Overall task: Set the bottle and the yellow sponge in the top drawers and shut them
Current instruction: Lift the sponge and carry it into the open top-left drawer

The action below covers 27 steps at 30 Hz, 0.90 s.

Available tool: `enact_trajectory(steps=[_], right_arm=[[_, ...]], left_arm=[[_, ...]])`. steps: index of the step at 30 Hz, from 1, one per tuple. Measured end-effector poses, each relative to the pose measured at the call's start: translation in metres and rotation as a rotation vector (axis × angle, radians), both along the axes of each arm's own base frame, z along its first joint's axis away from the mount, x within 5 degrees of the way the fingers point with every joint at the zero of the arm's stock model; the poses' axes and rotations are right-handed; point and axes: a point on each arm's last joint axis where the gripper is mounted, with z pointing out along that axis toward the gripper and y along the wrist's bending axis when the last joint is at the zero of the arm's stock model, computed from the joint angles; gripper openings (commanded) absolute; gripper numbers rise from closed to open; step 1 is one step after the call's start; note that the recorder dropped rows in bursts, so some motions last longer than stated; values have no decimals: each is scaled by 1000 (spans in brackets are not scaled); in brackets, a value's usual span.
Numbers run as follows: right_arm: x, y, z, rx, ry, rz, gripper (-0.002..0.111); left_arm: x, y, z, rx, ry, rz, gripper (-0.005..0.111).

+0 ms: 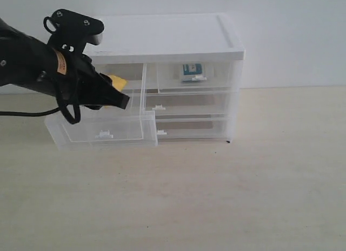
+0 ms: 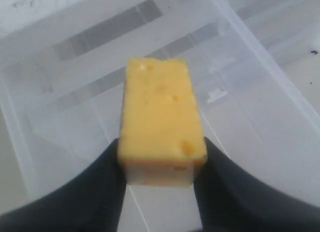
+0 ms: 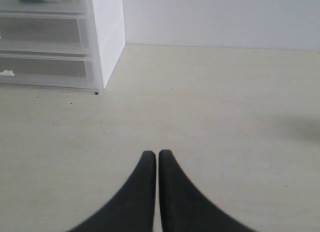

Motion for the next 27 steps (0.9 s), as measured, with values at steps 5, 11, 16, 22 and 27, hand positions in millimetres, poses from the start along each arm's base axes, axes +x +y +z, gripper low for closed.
enact_trajectory(steps=[5,11,16,22,27], right_arm=[[0,0,0,0,0,0,0],[0,0,0,0,0,0,0],[0,0,0,0,0,0,0],[0,0,0,0,0,0,0],[0,0,0,0,0,0,0]], left_arm=[[15,-5,-6,-15,10,66,4],[25,-9,-5,-55,6,115,5],[27,-10,-8,-56,15,123,31],[28,-10,-11,-50,21,124,61],[28,-10,-12,-49,23,124,64]])
